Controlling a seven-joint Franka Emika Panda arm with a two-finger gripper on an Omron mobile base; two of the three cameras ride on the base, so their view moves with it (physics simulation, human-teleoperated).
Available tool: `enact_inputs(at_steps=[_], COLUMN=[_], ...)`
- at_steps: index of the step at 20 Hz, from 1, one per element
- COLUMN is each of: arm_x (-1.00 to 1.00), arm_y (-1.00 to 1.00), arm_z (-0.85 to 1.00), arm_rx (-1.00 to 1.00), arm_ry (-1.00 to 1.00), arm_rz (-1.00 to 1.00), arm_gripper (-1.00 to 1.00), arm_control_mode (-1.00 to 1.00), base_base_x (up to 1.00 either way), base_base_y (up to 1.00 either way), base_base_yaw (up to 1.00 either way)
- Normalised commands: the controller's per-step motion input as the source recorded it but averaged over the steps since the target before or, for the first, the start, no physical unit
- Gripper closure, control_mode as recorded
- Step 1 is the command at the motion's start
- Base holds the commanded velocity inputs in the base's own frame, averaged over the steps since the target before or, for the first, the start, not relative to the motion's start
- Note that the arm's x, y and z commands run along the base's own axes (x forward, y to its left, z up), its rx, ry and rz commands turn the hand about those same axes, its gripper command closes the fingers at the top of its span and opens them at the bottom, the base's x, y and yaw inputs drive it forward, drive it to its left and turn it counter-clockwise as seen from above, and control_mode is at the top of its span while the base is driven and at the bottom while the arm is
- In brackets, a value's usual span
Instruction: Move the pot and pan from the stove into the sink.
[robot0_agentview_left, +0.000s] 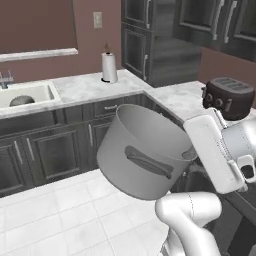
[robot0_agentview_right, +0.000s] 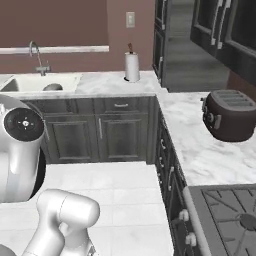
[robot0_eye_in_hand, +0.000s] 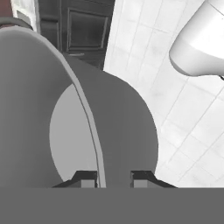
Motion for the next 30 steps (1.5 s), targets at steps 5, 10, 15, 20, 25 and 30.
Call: enact_inputs(at_steps=[5,10,15,20,25,30], arm_x=[0.00,0.00,0.00,0.00,0.00,0.00], arm_y=[0.00,0.00,0.00,0.00,0.00,0.00], arm_z=[0.00,0.00,0.00,0.00,0.00,0.00], arm_rx=[0.00,0.00,0.00,0.00,0.00,0.00], arm_ry=[0.00,0.00,0.00,0.00,0.00,0.00], arm_rz=[0.00,0.00,0.00,0.00,0.00,0.00], arm_gripper=[1.00,1.00,1.00,1.00,1.00,1.00], arm_control_mode=[1.00,1.00,1.00,1.00,1.00,1.00], base_base_x=[-0.10,-0.12,0.00,0.01,0.02,0.00], base_base_y=[0.01,0.00,0.17,0.85,0.92,0.30], base_base_yaw=[0.45,0.28,0.00,0.00,0.00,0.00])
